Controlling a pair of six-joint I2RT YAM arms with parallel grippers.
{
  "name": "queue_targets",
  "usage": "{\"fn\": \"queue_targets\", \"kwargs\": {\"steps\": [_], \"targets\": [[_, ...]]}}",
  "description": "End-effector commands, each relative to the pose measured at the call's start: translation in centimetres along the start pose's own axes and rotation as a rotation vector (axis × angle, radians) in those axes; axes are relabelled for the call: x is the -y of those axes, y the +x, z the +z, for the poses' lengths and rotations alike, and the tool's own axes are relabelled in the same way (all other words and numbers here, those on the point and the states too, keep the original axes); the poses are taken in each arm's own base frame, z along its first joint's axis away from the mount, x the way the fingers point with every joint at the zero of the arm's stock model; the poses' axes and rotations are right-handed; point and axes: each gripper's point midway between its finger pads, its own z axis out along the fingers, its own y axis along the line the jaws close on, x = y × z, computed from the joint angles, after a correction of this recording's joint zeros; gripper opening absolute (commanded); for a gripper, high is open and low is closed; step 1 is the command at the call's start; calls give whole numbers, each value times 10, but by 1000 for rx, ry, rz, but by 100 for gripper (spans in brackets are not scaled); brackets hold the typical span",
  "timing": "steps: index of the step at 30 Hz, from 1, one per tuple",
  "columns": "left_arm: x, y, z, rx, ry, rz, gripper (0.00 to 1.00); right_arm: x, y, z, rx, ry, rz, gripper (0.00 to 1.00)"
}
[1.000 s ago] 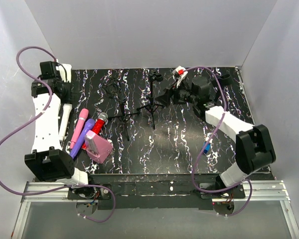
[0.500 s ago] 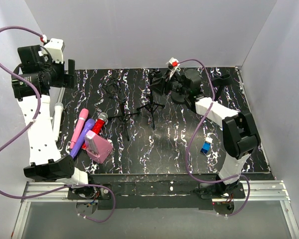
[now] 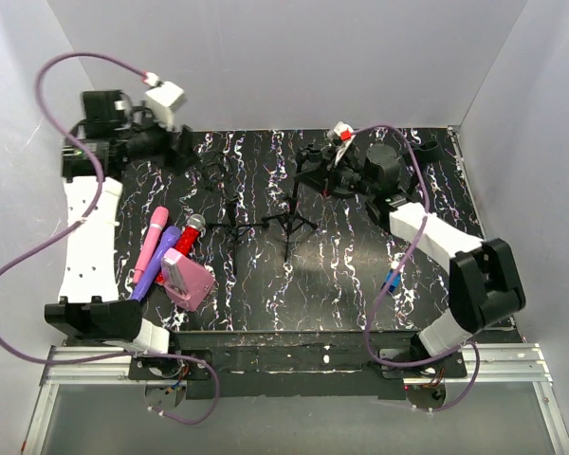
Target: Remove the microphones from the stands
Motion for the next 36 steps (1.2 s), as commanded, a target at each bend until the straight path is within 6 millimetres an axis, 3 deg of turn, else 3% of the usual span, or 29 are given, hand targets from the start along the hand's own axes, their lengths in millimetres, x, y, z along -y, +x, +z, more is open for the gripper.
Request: {"fn": "queue_targets", "kwargs": {"steps": [1, 5, 6, 10, 13, 18, 24, 36], "targets": [[83, -23, 26, 78, 281, 231, 69, -42, -21, -27, 13, -65, 32, 1], [148, -8, 49, 47, 451, 409, 65, -56, -20, -43, 12, -73, 31, 1], [162, 1, 54, 35, 479, 471, 64, -61, -6, -49, -43, -83, 56, 1], [226, 40, 70, 33, 576, 695, 61, -68, 5, -58, -75, -97, 75, 1], [255, 61, 83, 67, 593, 774, 57, -73, 13, -62, -93, -123, 88, 1], [274, 81, 105, 118, 526, 820, 51, -72, 24, -68, -113, -131, 94, 1], [273, 87, 130, 135, 457, 858, 50, -71, 25, -74, -113, -127, 96, 1], [285, 114, 158, 84, 525, 873, 43, -64, 25, -75, -108, -122, 113, 1]]}}
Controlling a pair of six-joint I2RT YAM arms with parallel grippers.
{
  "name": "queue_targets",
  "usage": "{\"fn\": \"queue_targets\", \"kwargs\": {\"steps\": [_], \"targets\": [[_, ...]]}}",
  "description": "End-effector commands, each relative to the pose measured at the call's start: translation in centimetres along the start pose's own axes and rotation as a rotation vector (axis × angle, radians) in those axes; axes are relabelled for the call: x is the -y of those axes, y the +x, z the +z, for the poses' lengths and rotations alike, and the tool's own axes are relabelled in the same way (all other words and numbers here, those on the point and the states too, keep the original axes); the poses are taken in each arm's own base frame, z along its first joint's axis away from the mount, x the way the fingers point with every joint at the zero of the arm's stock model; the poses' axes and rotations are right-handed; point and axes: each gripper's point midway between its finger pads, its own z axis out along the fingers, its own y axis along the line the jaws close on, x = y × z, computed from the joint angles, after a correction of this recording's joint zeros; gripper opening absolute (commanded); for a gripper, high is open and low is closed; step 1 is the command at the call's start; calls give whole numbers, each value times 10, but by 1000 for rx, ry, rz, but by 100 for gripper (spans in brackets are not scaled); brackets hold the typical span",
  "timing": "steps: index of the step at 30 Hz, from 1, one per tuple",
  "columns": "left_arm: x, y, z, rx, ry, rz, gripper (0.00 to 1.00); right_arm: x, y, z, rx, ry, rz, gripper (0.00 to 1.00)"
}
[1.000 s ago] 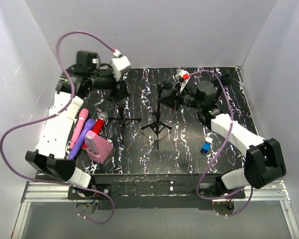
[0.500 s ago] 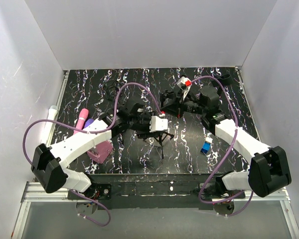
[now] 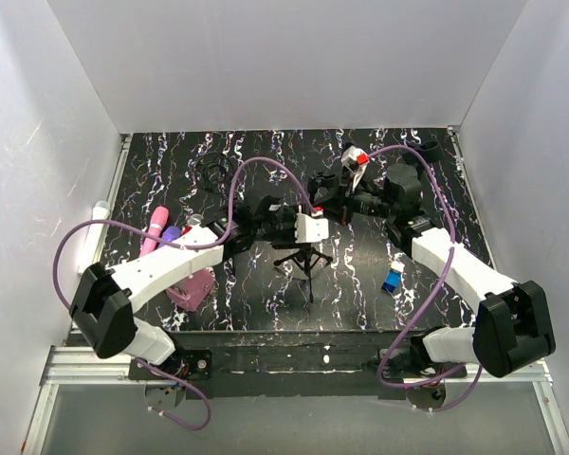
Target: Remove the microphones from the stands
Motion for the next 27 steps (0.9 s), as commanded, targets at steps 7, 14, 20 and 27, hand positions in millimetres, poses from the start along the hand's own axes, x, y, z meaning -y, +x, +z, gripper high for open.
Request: {"fn": "queue_targets", "kwargs": {"steps": [7, 14, 20, 27], "targets": [[0, 10, 16, -21, 19, 48, 37, 2, 1, -6, -3, -7, 33, 1], [-12, 0, 12, -7, -30, -136, 0, 1, 7, -10, -25, -11, 7, 1], [-30, -2, -11, 53, 10, -555, 0, -8, 7, -22, -41, -52, -72, 1], [-40, -7, -14, 95, 161, -886, 0, -23, 11, -32, -55, -104, -214, 1]]}}
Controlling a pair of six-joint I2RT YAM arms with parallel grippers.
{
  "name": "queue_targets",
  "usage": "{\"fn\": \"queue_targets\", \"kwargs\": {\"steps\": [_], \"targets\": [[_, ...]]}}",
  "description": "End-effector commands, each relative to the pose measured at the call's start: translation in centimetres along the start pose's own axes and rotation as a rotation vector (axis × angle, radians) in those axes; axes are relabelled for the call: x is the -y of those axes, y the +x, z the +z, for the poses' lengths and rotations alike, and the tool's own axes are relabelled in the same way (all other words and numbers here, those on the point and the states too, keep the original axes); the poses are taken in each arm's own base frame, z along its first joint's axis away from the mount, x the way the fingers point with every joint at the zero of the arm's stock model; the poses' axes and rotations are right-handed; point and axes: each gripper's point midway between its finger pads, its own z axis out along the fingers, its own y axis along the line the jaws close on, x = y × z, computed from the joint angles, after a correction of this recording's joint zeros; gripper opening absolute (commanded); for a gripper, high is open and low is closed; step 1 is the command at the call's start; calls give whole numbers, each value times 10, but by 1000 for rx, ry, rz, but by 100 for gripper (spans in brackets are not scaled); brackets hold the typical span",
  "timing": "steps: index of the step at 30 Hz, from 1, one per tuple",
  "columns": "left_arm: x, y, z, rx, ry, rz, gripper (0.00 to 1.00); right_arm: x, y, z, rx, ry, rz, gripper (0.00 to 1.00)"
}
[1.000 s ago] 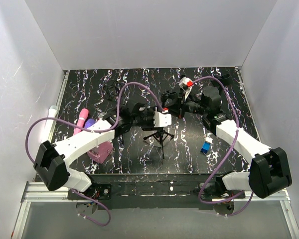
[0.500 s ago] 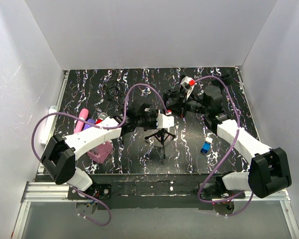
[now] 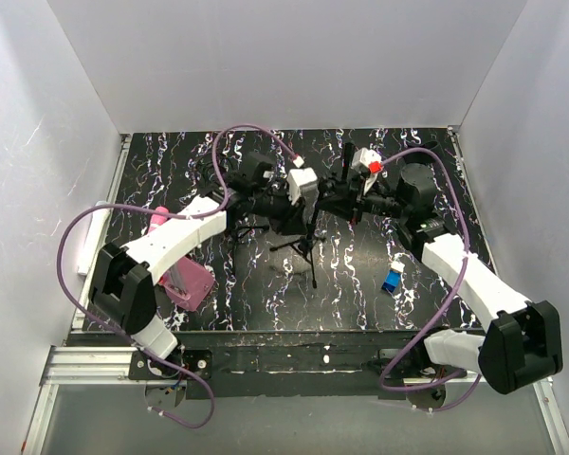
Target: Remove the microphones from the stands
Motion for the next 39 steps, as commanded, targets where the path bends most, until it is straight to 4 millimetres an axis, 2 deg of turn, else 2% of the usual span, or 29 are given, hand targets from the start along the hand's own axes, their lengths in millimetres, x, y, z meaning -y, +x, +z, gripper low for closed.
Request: {"fn": "queue_targets", "kwargs": {"steps": [1, 5, 9, 15, 18, 19, 23, 26, 27, 30, 32, 39], "targets": [[-19, -32, -23, 73, 20, -254, 0, -25, 26, -13, -81, -101, -35, 1], [-17, -38, -17, 76, 89, -326, 0, -29, 29, -17, -89, -124, -99, 1], [-13, -33, -9, 37, 160, -374, 0, -31, 33, -19, -89, -133, -144, 1], [-2, -32, -2, 5, 264, -481, 0, -28, 32, -17, -58, -97, -76, 1], [-3, -32, 3, 3, 276, -483, 0, -23, 36, -15, -55, -68, -24, 1], [-6, -32, 5, 5, 265, -478, 0, -21, 36, -14, -53, -58, -4, 5], [-11, -36, 10, 19, 265, -485, 0, -10, 26, -4, -19, -23, 105, 32], [-12, -34, 16, 28, 272, -526, 0, 3, 19, 6, 3, -2, 134, 38], [-13, -34, 18, 34, 278, -535, 0, 7, 18, 8, 5, 12, 142, 36], [-13, -36, 21, 38, 292, -565, 0, 14, 16, 13, 8, 24, 147, 10], [-15, -37, 22, 42, 300, -589, 0, 8, 16, 13, -7, -15, 139, 1], [-22, -57, 17, 28, 306, -722, 0, -6, 27, 5, -55, -82, 63, 1]]}}
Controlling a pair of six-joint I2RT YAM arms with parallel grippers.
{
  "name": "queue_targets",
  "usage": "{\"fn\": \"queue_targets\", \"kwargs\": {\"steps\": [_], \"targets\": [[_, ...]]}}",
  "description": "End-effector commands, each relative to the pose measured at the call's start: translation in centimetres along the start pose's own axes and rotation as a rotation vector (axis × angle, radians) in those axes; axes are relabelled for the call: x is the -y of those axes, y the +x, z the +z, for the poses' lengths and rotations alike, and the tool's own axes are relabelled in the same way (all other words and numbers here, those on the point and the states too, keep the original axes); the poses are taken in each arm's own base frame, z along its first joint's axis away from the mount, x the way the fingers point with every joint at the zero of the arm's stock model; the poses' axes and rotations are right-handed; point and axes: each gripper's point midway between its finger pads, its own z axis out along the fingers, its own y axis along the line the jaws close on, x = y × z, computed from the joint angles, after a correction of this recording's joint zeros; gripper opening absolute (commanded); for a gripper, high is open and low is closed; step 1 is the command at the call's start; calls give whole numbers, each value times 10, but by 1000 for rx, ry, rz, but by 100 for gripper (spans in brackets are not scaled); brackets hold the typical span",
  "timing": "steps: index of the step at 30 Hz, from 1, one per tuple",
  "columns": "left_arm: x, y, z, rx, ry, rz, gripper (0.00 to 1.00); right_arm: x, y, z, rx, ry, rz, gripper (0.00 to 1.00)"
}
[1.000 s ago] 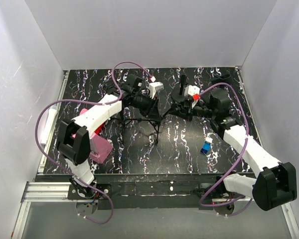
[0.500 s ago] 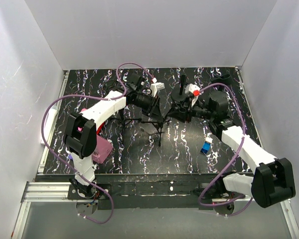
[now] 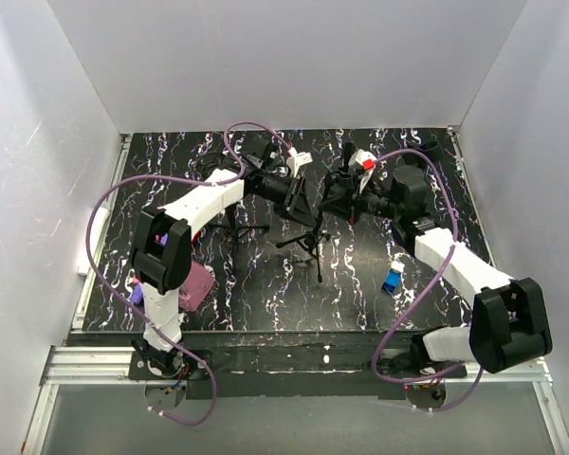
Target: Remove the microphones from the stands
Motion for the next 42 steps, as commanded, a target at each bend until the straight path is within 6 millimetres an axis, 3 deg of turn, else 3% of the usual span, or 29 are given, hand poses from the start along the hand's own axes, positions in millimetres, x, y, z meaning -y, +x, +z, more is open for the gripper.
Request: {"fn": "queue_targets", "kwargs": {"steps": [1, 4, 6, 8, 11, 12, 17, 20, 23, 27, 34, 36, 40, 42], "targets": [[34, -44, -13, 84, 46, 39, 4, -38, -7, -4, -18, -160, -46, 1], [35, -56, -17, 103, 3, 62, 46, -41, -4, -7, -23, -162, -41, 1], [31, -61, -21, 116, -42, 129, 58, -40, -4, -7, -23, -155, -34, 1], [25, -72, -31, 163, -140, 244, 64, -37, -5, -7, -27, -143, -1, 1], [17, -79, -47, 211, -252, 436, 81, -33, -6, -7, -35, -150, 86, 1], [10, -75, -50, 207, -281, 531, 84, -32, -6, -7, -37, -154, 114, 1], [15, -57, -52, 227, -374, 1005, 86, -22, -7, -5, -34, -151, 230, 1], [21, -42, -45, 213, -385, 1210, 79, -16, -7, -5, -30, -138, 272, 1], [25, -31, -36, 193, -378, 1303, 72, -13, -6, -4, -32, -128, 288, 1], [24, -28, -23, 193, -429, 1340, 68, -11, -4, -4, -39, -125, 320, 1], [12, -27, -10, 162, -489, 1350, 50, -9, -5, -4, -38, -119, 331, 1], [10, -27, -10, 154, -498, 1348, 38, -9, -5, -4, -37, -116, 330, 1], [14, -25, -9, 147, -475, 1306, 0, -8, -3, -4, -37, -110, 334, 1], [13, -27, -10, 143, -489, 1222, 0, -8, -4, -5, -31, -108, 318, 1]]}}
